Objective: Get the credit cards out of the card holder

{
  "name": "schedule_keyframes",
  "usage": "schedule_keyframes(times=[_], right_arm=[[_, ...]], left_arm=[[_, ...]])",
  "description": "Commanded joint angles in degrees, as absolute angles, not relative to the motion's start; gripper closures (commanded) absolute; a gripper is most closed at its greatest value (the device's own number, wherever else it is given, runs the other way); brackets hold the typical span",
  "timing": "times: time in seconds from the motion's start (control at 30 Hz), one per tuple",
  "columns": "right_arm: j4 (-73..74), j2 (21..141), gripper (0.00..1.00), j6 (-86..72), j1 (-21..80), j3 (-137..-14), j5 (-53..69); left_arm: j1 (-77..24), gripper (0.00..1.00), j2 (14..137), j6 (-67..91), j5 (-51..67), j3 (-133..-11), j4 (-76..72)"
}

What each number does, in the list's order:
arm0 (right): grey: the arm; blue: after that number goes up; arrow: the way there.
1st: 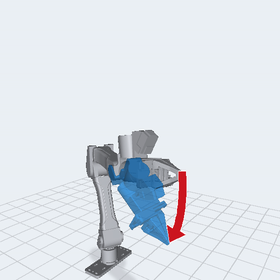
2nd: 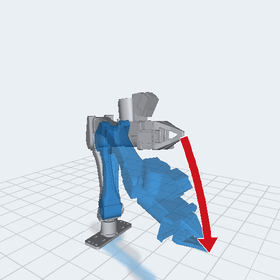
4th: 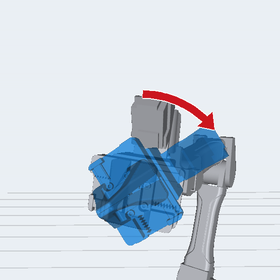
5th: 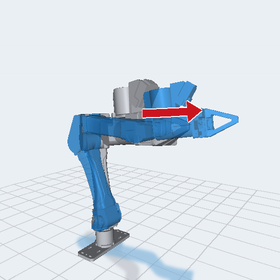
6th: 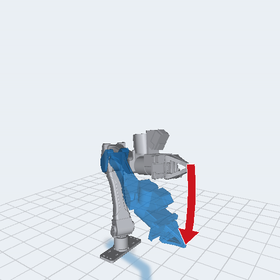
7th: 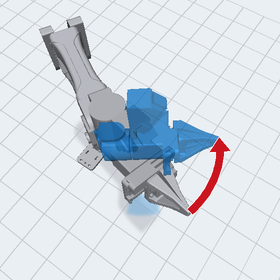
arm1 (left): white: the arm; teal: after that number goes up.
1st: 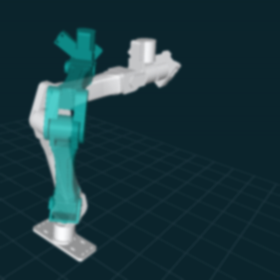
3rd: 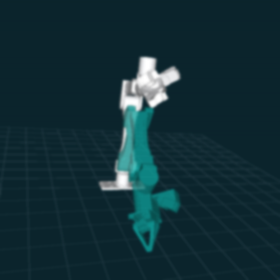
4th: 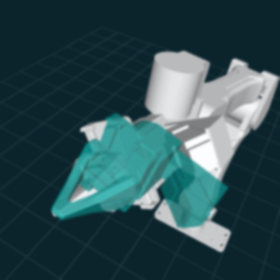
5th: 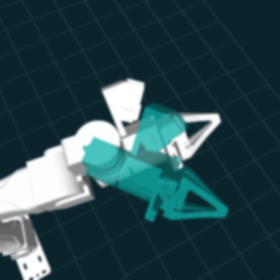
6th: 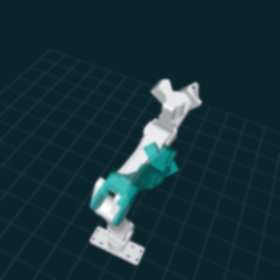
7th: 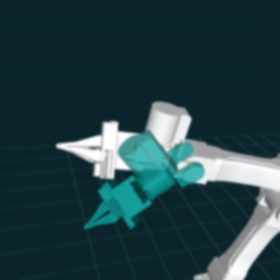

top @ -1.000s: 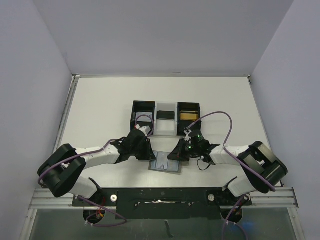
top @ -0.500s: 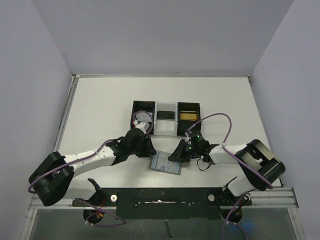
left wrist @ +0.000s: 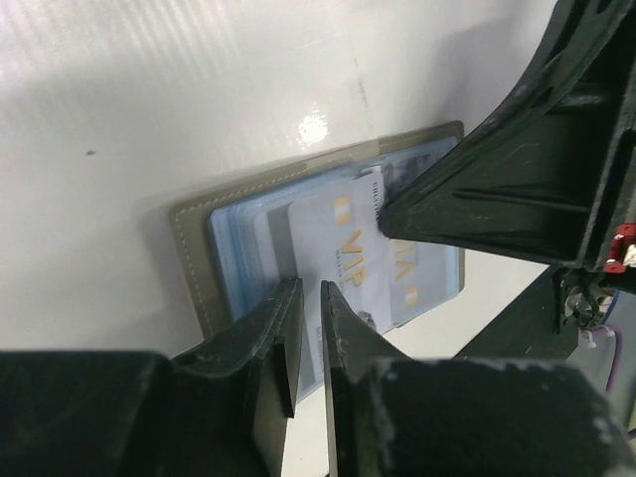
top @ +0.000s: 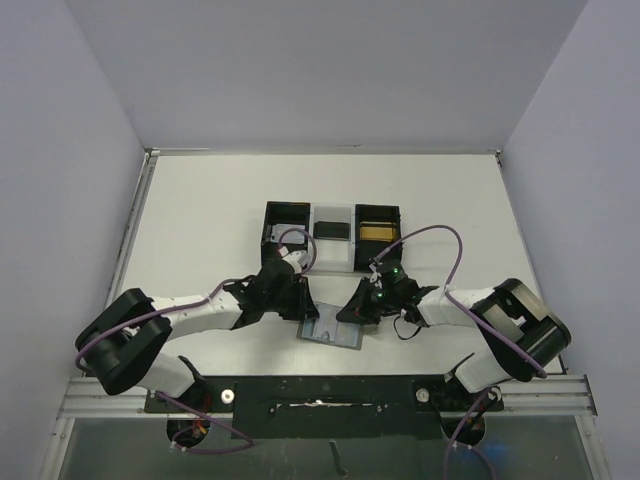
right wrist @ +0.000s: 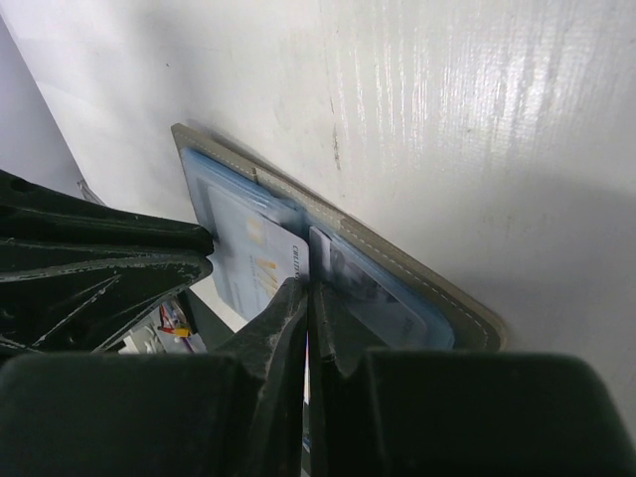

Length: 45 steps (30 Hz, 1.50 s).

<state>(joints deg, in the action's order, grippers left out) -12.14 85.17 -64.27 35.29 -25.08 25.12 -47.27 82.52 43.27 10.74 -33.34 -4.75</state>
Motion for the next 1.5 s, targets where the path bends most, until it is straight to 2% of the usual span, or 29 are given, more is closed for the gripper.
schedule_keyframes(times=[0.0, 0.1, 0.17, 0.43, 0.5, 0.6, 0.73, 0.87, 0.93, 1.27, 1.47], right_arm=[[-9.2, 84.0, 1.00, -62.6, 34.9, -26.3, 23.4], [-9.0, 83.1, 0.99, -62.7, 34.9, -26.5, 23.3], [-9.1, 82.6, 0.96, -62.5, 34.9, -26.7, 23.6], [-15.0, 83.3, 0.70, -66.6, 37.5, -23.0, 22.9], [-17.2, 83.6, 0.67, -67.4, 38.6, -22.0, 22.1], [-21.7, 83.8, 0.68, -68.4, 40.1, -20.6, 20.6], [-26.9, 83.7, 0.76, -69.5, 40.6, -18.8, 18.8], [-30.3, 82.5, 0.90, -69.6, 40.4, -17.7, 18.7], [-29.1, 81.2, 0.94, -68.9, 39.8, -17.5, 18.8], [-16.0, 73.8, 0.95, -62.0, 35.3, -19.4, 20.7], [-17.8, 75.7, 0.95, -60.6, 35.2, -20.3, 22.2]], left_arm=[[-47.5, 0.87, 80.1, 44.1, 8.7, -31.7, -5.1], [-47.5, 0.87, 81.8, 43.9, 8.7, -31.4, -4.0], [-47.4, 0.87, 82.8, 44.2, 8.9, -30.7, -4.4], [-47.5, 0.90, 84.0, 46.1, 8.8, -28.4, -5.2], [-47.4, 0.91, 83.9, 46.5, 8.8, -28.0, -5.4], [-47.5, 0.91, 83.9, 46.7, 8.6, -27.8, -5.2], [-47.5, 0.92, 83.8, 47.0, 8.7, -27.6, -5.1], [-47.4, 0.93, 83.9, 46.9, 8.5, -28.0, -4.7], [-47.5, 0.93, 84.1, 46.7, 8.2, -28.4, -4.4], [-47.5, 0.94, 78.9, 46.3, 5.1, -27.0, -5.4], [-47.1, 0.93, 78.6, 44.7, 5.3, -29.0, -5.4]])
